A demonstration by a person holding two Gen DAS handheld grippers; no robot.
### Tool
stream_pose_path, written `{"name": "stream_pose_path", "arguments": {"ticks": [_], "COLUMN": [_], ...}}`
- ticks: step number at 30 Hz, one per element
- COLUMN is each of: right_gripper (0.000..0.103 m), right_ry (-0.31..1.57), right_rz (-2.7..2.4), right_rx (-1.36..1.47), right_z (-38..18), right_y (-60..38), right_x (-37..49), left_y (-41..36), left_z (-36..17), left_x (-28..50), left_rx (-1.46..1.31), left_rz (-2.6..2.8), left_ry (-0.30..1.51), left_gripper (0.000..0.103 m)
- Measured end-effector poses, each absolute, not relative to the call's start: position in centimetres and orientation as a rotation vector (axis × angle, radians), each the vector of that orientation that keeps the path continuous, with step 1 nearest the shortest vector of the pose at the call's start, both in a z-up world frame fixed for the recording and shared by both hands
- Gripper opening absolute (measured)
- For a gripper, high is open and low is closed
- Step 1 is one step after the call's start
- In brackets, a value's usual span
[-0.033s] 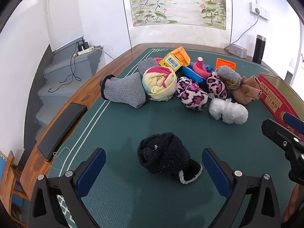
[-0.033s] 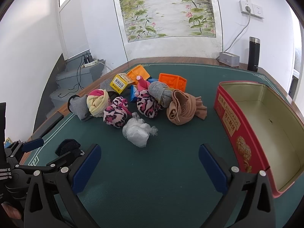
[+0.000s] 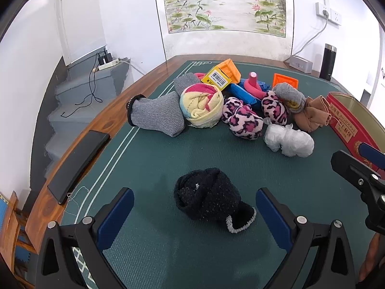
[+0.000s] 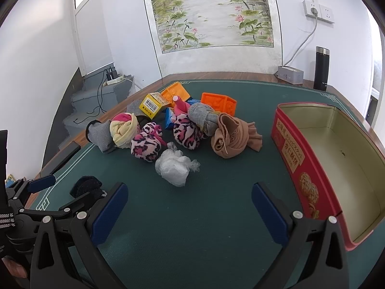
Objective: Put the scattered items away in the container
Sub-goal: 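Lower the left gripper onto the black knit hat and close it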
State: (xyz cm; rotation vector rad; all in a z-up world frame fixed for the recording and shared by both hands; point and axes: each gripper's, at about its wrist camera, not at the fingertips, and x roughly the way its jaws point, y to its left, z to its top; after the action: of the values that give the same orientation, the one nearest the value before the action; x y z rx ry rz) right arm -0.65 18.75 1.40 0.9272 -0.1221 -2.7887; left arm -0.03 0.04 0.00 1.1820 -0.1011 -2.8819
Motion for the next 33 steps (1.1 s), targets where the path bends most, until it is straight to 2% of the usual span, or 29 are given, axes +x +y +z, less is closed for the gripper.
{"name": "stream_pose_path", "arguments": {"ticks": [15, 33], "right_gripper": [0.103, 0.103], "right_ry": [-0.119, -0.118], "right_rz": [-2.782, -2.786], "right_rx": [0.940, 0.947], "right_z": [1.1, 1.1], "right_y": [18.6, 18.7], "right_x": [-0.9, -1.0], "left_y": [0.3, -1.4], "left_z": [-0.3, -1.6], "left_x": [-0.1, -0.4], "left_rx": [1.191, 1.323], "left_rz": [-2.885, -2.952], "left_ry": [-0.129, 0.057], "left_gripper": [0.102, 0.102]}}
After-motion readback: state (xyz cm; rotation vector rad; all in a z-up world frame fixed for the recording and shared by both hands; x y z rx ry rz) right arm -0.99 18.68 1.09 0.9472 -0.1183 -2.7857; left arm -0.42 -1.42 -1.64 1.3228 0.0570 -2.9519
